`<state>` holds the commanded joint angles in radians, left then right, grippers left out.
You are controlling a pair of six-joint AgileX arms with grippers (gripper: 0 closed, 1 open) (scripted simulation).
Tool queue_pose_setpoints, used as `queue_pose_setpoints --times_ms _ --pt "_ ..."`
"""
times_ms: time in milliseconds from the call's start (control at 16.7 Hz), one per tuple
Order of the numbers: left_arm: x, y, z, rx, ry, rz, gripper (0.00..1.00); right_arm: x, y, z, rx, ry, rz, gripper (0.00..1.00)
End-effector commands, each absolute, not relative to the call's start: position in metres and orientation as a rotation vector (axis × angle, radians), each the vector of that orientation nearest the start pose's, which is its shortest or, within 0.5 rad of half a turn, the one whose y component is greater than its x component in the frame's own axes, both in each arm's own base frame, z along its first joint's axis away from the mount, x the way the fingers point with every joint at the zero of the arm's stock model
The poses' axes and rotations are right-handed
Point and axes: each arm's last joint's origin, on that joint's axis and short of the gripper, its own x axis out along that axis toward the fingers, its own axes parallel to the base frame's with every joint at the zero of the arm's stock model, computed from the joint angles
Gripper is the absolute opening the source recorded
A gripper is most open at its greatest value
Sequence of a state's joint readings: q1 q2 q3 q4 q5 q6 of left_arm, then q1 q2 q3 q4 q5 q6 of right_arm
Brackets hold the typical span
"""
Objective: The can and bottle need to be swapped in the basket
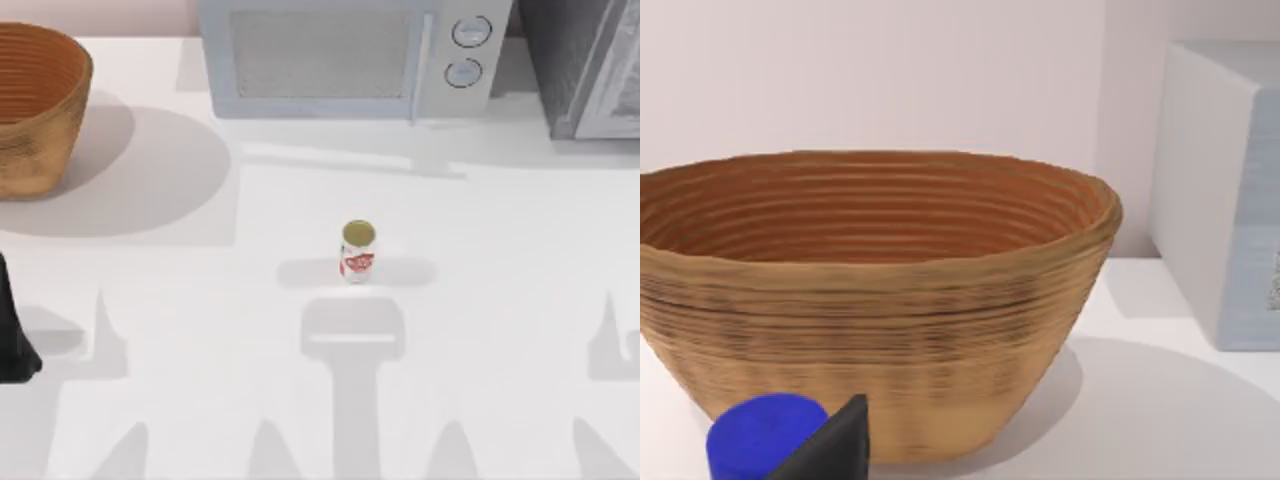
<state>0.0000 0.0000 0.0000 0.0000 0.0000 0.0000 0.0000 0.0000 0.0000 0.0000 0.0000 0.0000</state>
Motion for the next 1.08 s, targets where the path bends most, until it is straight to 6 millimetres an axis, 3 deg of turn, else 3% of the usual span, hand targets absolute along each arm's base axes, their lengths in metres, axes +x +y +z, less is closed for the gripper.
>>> queue_pose_setpoints --times_ms 540,1080 --pt "0.123 0.010 0.155 0.029 0.061 0.011 1.00 0.106 -0.001 0.160 0.000 0.000 0.000 1.00" --pt "0.157 0.050 0.124 0.041 0.207 -0.017 1.00 0.106 -0.001 0.160 0.000 0.000 0.000 1.00"
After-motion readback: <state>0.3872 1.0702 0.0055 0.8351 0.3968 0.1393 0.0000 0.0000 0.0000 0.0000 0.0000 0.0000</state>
